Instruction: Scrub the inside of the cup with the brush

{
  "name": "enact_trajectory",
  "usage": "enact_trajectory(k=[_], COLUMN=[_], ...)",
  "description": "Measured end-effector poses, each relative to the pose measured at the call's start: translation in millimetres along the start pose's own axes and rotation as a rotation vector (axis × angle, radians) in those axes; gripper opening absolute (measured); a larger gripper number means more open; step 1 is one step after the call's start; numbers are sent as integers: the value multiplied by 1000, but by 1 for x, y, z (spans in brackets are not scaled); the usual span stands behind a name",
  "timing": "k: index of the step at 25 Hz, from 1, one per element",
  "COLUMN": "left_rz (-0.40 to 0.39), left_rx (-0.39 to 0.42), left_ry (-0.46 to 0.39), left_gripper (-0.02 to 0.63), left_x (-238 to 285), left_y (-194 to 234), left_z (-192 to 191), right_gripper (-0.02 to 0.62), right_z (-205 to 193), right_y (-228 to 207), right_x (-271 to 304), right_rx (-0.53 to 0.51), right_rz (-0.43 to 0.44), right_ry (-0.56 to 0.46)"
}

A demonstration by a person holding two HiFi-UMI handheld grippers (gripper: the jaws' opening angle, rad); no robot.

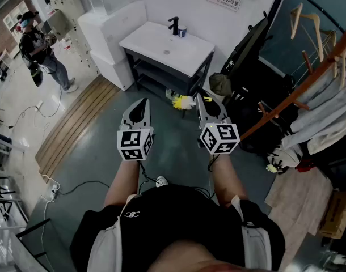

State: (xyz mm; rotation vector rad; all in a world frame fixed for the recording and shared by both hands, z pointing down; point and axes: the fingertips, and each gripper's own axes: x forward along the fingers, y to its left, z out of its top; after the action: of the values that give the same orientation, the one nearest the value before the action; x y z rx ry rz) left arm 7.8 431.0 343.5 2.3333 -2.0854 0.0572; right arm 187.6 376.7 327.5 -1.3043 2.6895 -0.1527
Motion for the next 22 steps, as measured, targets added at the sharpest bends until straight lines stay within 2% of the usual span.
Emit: enact_trajectory(k=[9, 16, 22], left_rz=[17, 22, 0], left_rx=[-2, -5, -6], left_ry=[-1, -7, -21], left_gripper=[14, 14, 15], left_x=[-2, 2, 6], left_y=[3, 24, 47], left_z=[2, 4, 7], right_gripper=[56, 55, 55], right_z=[-4, 0, 0], right_y=[-1, 5, 27], right_x=[2, 19, 34], right_rx=[-2, 1, -33], right_rz=[-5, -16, 0], right_ry=[-13, -23, -30])
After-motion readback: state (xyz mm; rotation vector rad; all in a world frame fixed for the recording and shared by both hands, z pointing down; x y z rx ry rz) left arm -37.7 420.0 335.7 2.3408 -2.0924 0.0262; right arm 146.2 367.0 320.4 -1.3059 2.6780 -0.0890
